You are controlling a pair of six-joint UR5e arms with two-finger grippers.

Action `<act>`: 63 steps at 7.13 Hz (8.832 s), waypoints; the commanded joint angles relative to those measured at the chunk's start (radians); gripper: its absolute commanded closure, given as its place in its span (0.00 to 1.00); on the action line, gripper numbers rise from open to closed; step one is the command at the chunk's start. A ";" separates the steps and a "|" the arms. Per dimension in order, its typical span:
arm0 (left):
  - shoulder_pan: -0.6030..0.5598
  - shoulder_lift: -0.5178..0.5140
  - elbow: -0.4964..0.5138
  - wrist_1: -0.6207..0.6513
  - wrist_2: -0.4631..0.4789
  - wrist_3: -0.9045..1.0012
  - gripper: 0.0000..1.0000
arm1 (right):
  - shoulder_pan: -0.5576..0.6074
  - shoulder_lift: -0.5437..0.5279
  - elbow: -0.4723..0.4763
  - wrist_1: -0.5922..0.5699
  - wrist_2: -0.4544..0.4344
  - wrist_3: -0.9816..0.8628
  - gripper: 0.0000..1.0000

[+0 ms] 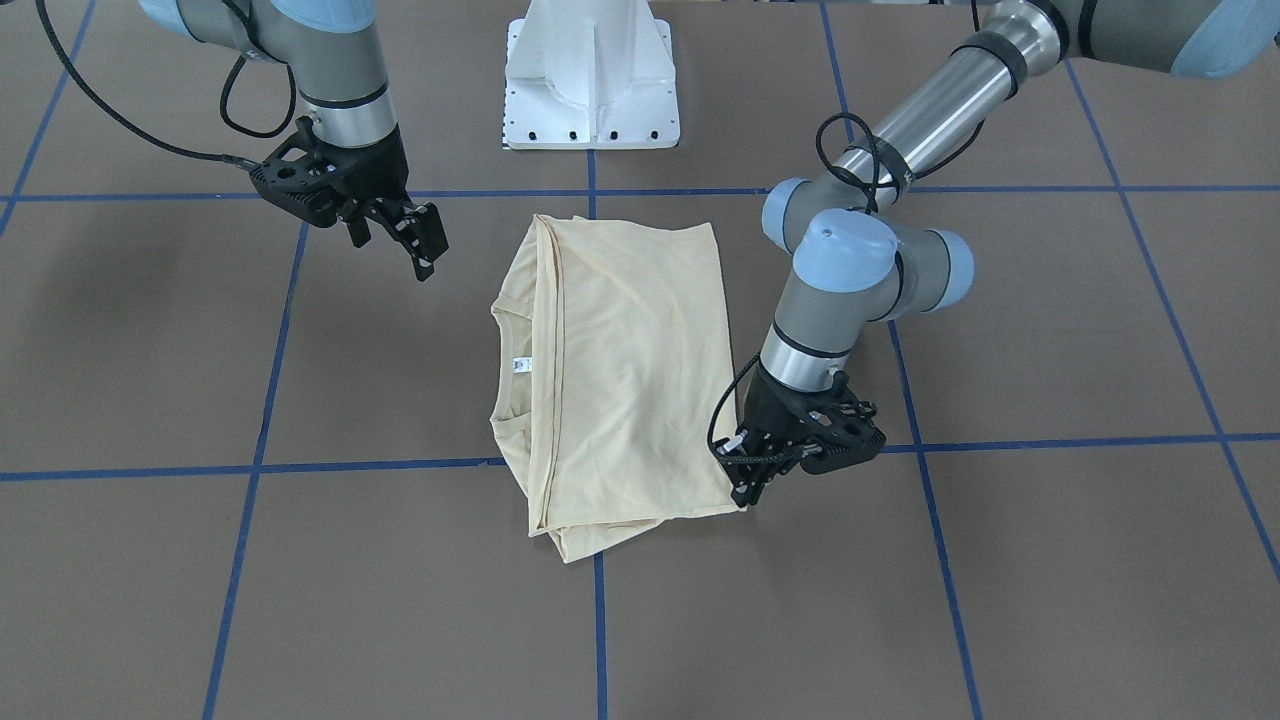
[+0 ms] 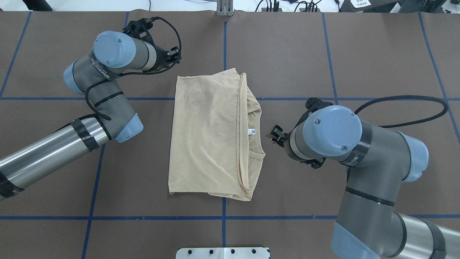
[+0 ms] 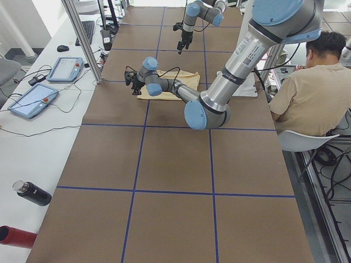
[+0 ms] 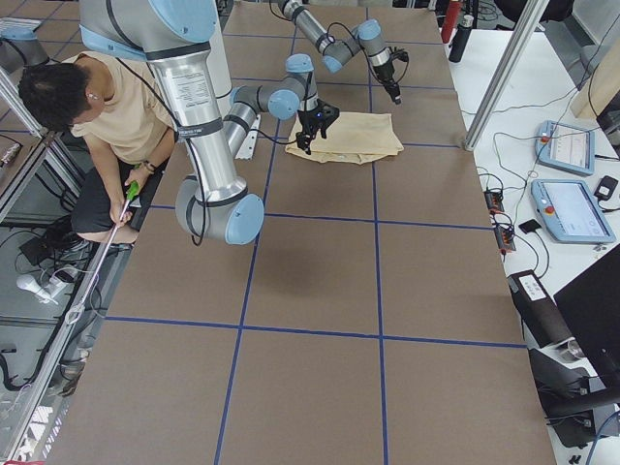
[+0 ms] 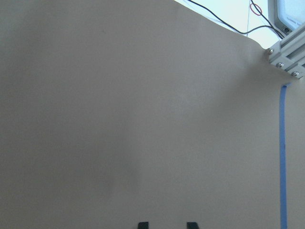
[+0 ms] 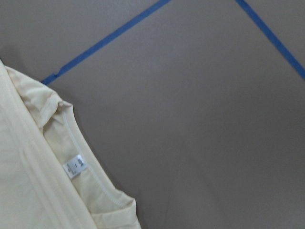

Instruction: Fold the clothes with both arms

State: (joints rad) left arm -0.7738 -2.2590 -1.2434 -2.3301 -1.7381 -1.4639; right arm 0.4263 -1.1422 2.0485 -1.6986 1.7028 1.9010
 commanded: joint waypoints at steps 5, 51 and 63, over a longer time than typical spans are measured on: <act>-0.042 0.125 -0.154 0.005 -0.116 0.010 0.54 | -0.179 0.056 -0.184 0.236 -0.172 0.437 0.00; 0.079 0.157 -0.472 0.267 -0.176 -0.331 1.00 | 0.175 0.336 -0.416 0.077 0.044 0.265 1.00; 0.047 0.078 -0.033 -0.092 -0.115 -0.276 0.78 | 0.276 0.550 -1.004 0.428 0.129 0.064 0.01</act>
State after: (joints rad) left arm -0.7271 -2.1811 -1.2881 -2.4114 -1.8576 -1.7407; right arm 0.7024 -0.5937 1.0638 -1.2977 1.8328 1.9668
